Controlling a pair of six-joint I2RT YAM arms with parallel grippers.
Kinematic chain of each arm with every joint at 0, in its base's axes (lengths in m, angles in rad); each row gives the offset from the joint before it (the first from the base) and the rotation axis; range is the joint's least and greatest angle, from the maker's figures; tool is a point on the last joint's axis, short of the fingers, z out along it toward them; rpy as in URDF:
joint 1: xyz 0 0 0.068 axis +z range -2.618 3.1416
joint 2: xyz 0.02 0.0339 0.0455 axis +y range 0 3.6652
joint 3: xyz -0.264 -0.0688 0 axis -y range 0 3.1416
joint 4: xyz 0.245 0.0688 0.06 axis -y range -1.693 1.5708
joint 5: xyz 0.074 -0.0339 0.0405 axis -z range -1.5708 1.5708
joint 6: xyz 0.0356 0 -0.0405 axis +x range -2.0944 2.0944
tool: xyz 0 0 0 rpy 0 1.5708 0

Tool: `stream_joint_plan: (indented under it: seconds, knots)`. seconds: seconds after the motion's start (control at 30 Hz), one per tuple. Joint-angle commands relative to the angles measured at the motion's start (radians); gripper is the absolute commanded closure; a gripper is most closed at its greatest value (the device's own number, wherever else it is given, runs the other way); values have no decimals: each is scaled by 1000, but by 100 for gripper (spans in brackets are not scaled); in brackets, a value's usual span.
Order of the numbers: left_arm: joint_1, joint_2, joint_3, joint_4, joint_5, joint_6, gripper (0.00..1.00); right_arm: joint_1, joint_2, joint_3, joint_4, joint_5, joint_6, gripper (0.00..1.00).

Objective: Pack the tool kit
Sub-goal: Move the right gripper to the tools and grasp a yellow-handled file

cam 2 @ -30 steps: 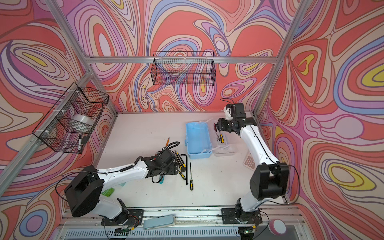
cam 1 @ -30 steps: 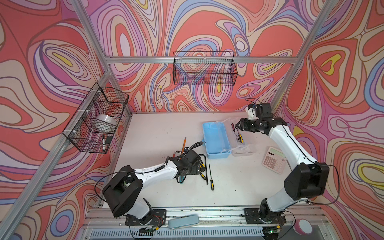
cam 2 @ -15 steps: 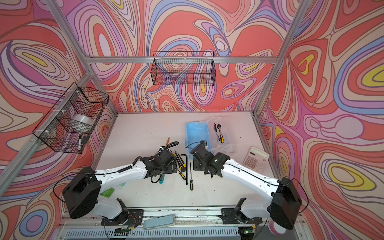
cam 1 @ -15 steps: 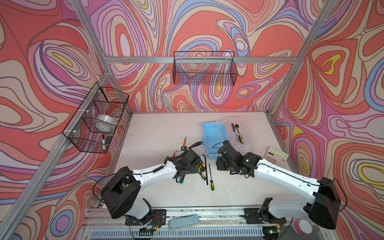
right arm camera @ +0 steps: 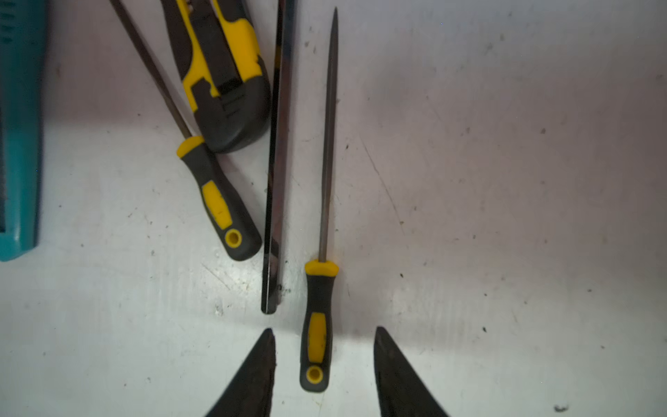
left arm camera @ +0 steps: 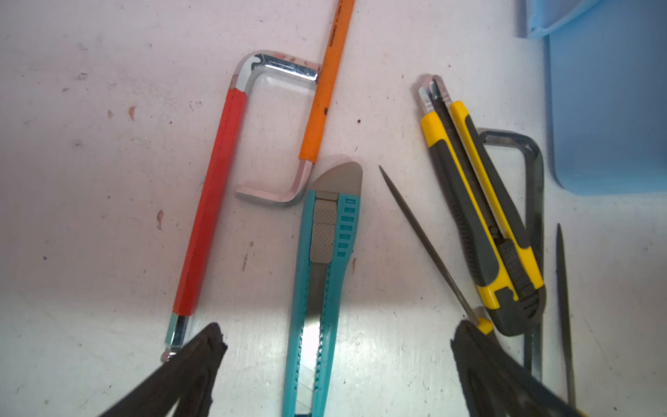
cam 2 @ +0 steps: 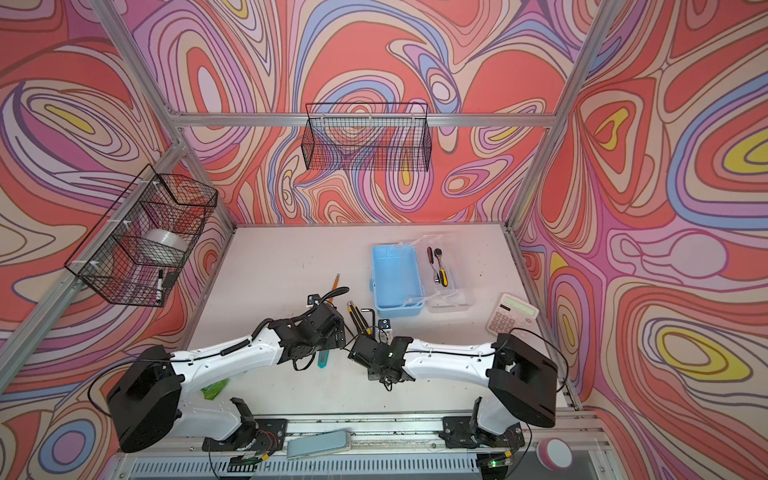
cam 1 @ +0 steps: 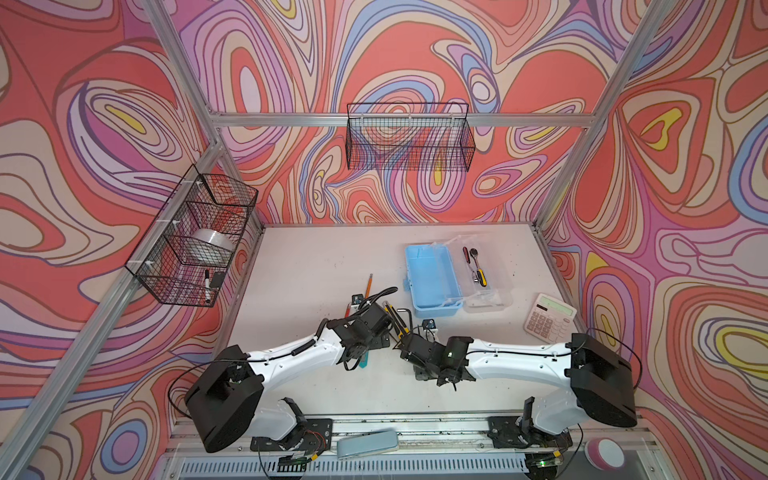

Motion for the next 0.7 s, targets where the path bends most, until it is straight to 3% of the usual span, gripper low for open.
stream_joint_plan:
  seconds: [0.0,0.3,0.43,0.67]
  knots:
    - [0,-36,-25,-44,-30,-35,0,4,22,-4,19,0,24,56]
    - [0,-48,-31,-56,-36,-39,0,2,117,-23,18,-16,7,73]
    - [1,-50,-33,-70,-44,-39,0,-6,114,-73,58,-34,23,74]
    - [0,-53,-34,-73,-47,-41,0,-23,55,-147,74,-19,27,93]
